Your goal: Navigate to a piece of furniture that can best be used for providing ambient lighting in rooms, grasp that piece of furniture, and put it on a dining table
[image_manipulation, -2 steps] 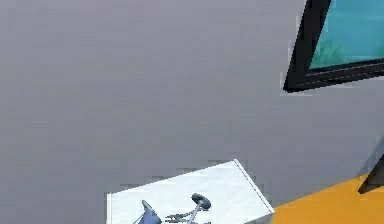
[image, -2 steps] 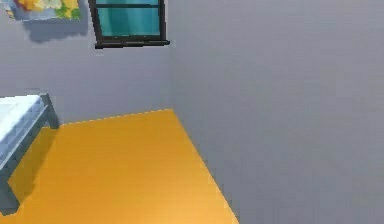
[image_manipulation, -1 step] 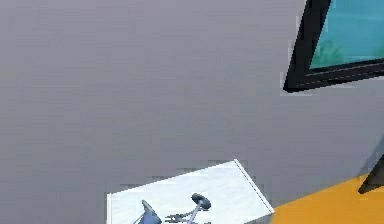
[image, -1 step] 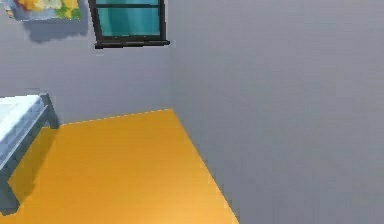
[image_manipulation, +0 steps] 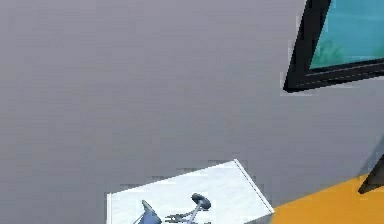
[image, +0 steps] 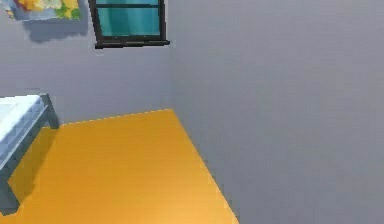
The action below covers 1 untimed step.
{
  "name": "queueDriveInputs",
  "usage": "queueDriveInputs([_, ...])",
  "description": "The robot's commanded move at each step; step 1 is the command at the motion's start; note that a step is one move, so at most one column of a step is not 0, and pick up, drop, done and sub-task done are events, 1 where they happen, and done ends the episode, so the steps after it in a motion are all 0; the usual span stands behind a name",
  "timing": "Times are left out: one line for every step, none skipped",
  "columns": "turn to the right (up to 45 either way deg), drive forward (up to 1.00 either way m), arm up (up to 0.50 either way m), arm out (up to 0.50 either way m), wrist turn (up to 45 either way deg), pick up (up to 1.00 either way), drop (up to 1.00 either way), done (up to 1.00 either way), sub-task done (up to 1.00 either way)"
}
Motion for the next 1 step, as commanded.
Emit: queueDriveInputs([0.0, 0.00, 0.00, 0.08, 0.0, 0.00, 0.00, 0.00, 0.00])
